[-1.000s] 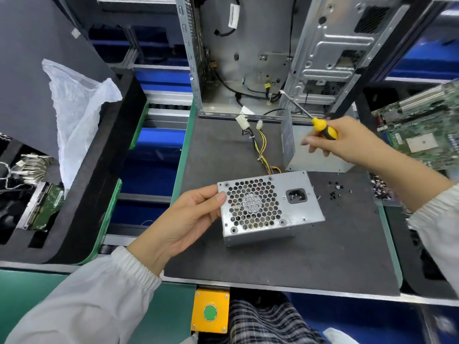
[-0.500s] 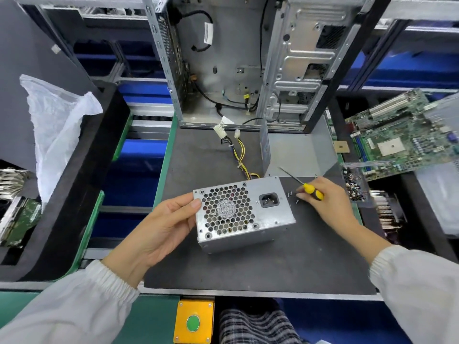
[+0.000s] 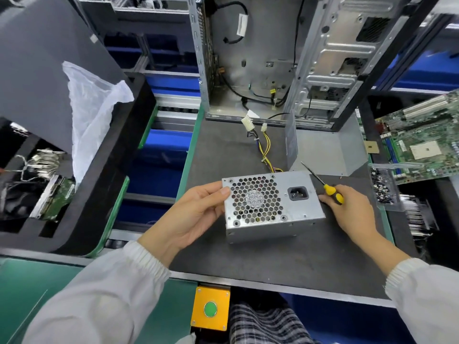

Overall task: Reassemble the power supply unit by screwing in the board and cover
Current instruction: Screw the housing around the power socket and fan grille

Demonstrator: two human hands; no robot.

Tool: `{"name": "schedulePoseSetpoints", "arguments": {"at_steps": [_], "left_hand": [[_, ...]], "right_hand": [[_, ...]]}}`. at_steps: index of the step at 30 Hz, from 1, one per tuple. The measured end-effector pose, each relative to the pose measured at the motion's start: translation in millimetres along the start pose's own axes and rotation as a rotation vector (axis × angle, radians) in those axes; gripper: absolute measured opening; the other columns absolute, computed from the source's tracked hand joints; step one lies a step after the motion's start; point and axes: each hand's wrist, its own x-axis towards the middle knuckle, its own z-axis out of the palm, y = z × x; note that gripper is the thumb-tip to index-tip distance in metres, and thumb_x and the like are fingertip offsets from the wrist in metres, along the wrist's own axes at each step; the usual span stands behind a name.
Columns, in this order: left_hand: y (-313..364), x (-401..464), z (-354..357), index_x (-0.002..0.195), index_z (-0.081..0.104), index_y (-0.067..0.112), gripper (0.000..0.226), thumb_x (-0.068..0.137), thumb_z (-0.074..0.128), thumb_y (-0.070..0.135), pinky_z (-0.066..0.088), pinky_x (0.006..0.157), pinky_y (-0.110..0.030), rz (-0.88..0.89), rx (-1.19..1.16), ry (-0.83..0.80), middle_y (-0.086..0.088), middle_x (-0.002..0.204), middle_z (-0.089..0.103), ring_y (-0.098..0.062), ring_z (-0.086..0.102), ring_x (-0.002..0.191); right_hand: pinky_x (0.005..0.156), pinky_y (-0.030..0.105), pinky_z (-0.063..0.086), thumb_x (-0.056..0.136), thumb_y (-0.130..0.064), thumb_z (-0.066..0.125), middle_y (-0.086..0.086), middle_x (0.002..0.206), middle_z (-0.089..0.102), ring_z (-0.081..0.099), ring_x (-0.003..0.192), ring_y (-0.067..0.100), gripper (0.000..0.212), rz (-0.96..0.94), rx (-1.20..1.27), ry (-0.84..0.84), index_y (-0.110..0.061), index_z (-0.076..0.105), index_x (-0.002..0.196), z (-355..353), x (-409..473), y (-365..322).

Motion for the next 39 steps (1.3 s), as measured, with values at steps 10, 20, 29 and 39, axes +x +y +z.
{"name": "schedulePoseSetpoints", "arguments": {"at_steps": [10, 20, 29, 39], "left_hand": [[8.8, -1.0, -1.8, 0.123, 0.065, 0.006, 0.035, 0.092, 0.058, 0.021, 0.056, 0.091, -0.037, -0.067, 0.168, 0.027, -0.014, 0.12, 0.069, -0.026, 0.066, 0.108], [9.7, 0.2, -2.7, 0.126, 0.062, 0.001, 0.034, 0.097, 0.053, 0.014, 0.058, 0.087, -0.038, -0.069, 0.165, 0.021, -0.019, 0.122, 0.066, -0.026, 0.065, 0.105], [8.0, 2.1, -6.7, 0.125, 0.063, 0.004, 0.033, 0.096, 0.055, 0.016, 0.058, 0.086, -0.037, -0.059, 0.143, -0.006, -0.015, 0.12, 0.069, -0.023, 0.067, 0.105], [6.9, 2.7, -7.5, 0.126, 0.062, 0.004, 0.035, 0.095, 0.056, 0.018, 0.057, 0.091, -0.04, -0.058, 0.146, -0.008, -0.015, 0.121, 0.068, -0.024, 0.066, 0.108]], "right_hand": [[0.054, 0.027, 0.047, 0.076, -0.005, 0.074, -0.007, 0.074, 0.066, 0.059, 0.062, 0.014, 0.018, -0.779, 0.317, 0.223, -0.021, 0.068, 0.077, -53.6, -63.5, -156.8], [0.043, 0.033, 0.046, 0.085, -0.012, 0.07, 0.004, 0.08, 0.068, 0.062, 0.06, 0.022, 0.007, -1.246, 0.092, 0.251, -0.008, 0.073, 0.08, -17.0, -62.4, -149.5], [0.045, 0.033, 0.045, 0.086, -0.015, 0.07, 0.005, 0.08, 0.069, 0.06, 0.059, 0.023, 0.013, -1.209, 0.164, 0.242, -0.006, 0.073, 0.078, -15.3, -60.2, -145.8], [0.048, 0.033, 0.049, 0.085, -0.017, 0.072, 0.003, 0.08, 0.07, 0.065, 0.063, 0.022, 0.014, -1.209, 0.194, 0.229, -0.006, 0.075, 0.077, -13.1, -62.7, -146.1]]}}
